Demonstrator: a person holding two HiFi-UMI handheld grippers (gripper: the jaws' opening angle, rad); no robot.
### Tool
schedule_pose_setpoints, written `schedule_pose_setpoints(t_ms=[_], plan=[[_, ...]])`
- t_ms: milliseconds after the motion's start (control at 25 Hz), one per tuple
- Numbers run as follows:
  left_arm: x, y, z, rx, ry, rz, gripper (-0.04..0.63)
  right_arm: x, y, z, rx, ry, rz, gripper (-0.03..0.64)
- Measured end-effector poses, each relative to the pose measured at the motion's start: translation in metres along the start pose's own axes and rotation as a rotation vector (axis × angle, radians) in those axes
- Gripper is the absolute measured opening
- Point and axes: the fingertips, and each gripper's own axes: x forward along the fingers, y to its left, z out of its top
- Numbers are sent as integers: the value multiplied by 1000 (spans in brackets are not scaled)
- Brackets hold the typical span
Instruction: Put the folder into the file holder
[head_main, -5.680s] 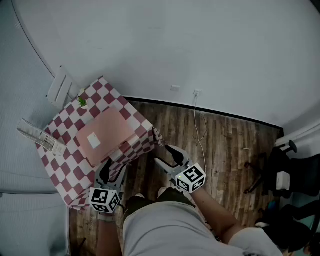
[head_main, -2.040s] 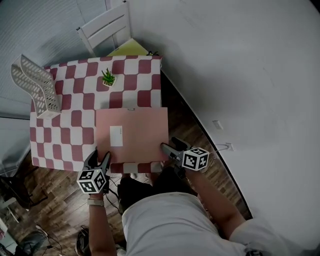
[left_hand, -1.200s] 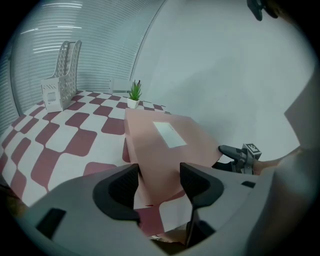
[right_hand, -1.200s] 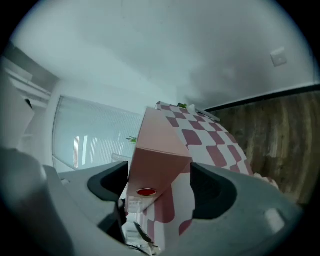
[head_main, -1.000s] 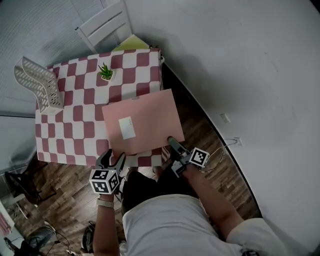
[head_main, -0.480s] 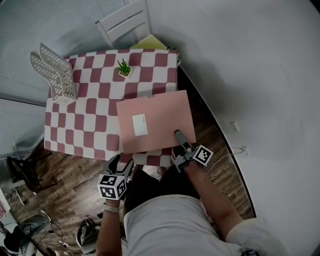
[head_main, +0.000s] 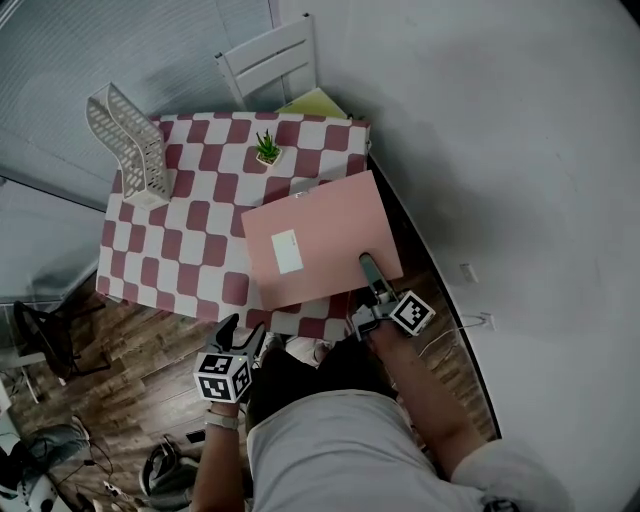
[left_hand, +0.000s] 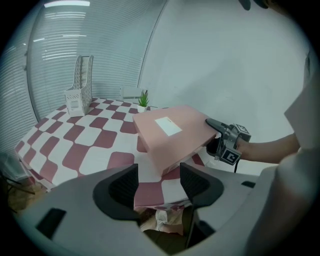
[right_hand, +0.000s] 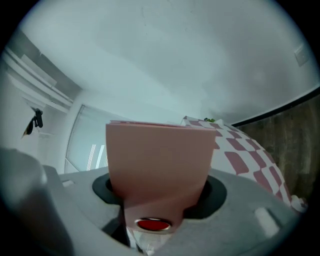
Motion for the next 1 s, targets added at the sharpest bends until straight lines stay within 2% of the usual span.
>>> schedule_pose_setpoints(t_ms=[120, 240, 360, 520, 1000], plan=[[-8, 6, 3, -14, -28, 19, 241, 17, 21, 2, -34, -8, 11, 284], [-18, 15, 4, -35, -51, 37, 241, 33, 35, -6, -92, 22, -15, 279], [-29, 23, 4, -55, -72, 55, 242, 44, 43, -12, -289, 84, -79, 273], [-44, 39, 6, -81, -107, 79, 241, 72, 84, -42, -354, 126, 42, 270], [-108, 115, 14, -161, -231, 139, 241, 136, 184, -135, -709, 232, 132, 264]])
